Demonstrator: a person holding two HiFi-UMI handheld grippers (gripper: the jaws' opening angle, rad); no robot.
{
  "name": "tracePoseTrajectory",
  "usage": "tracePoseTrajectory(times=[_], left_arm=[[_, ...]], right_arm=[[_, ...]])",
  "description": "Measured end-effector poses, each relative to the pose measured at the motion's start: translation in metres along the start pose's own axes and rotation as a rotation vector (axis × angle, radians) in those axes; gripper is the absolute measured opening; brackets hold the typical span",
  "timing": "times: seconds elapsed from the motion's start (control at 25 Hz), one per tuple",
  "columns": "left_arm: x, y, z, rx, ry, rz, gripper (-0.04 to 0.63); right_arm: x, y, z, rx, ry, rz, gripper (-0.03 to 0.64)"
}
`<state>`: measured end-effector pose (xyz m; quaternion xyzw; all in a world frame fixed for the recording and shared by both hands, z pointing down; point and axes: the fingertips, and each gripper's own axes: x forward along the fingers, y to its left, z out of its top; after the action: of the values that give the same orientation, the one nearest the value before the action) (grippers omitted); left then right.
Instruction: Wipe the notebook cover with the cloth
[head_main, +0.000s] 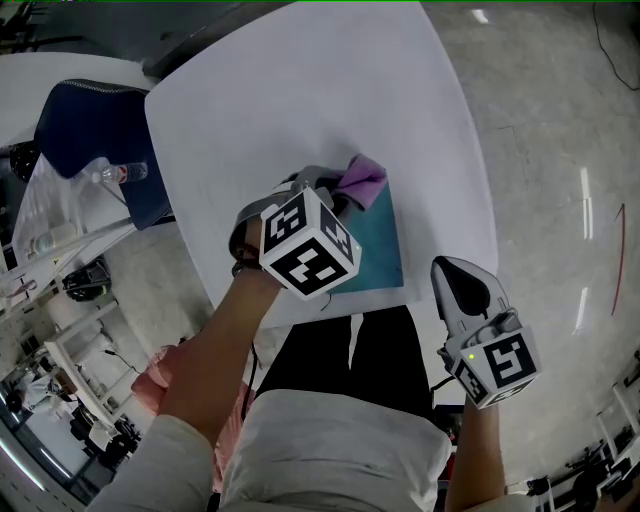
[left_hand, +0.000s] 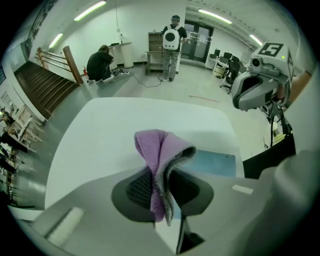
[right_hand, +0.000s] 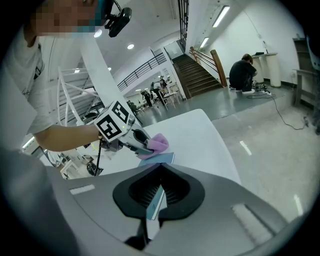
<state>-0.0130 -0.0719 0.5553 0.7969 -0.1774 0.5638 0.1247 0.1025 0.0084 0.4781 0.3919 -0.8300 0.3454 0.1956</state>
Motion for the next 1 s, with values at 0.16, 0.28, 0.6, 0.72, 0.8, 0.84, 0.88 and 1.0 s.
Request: tracePoseTrajectory(times=[0.16, 0.28, 0.6, 0.72, 0.8, 0.84, 0.88, 1.0], left_arm=[[0.009, 0.005, 0.005, -0.005, 0.009, 0.001, 0.074], [0.014, 0.007, 0.009, -0.003, 0.017, 0.002, 0.074], [0.031, 0.001, 0.013, 0.012, 0.045, -0.007, 0.074], [0.031, 0.0, 0.012, 0.014, 0.047, -0.012, 0.074], [0.03, -0.002, 0.012, 0.021, 0.049, -0.01, 0.074], [0.03, -0.003, 0.011, 0.026, 0.05, -0.008, 0.074], [0.03, -0.005, 0.011, 0.032, 0.051, -0.005, 0.074], [0.029, -0.011, 0.01, 0.05, 0.052, -0.004, 0.074]], right_arm=[[0.001, -0.006, 0.0, 0.007, 0.004, -0.003, 0.014], [0.002, -0.008, 0.0, 0.014, 0.006, -0.003, 0.014], [0.004, -0.016, 0.001, 0.028, 0.005, -0.003, 0.014], [0.006, -0.016, 0.001, 0.031, 0.006, -0.001, 0.014], [0.008, -0.015, 0.002, 0.031, 0.005, 0.002, 0.014], [0.008, -0.014, 0.002, 0.03, 0.005, 0.004, 0.014], [0.009, -0.014, 0.002, 0.03, 0.005, 0.005, 0.014], [0.009, -0.014, 0.002, 0.028, 0.004, 0.006, 0.014]])
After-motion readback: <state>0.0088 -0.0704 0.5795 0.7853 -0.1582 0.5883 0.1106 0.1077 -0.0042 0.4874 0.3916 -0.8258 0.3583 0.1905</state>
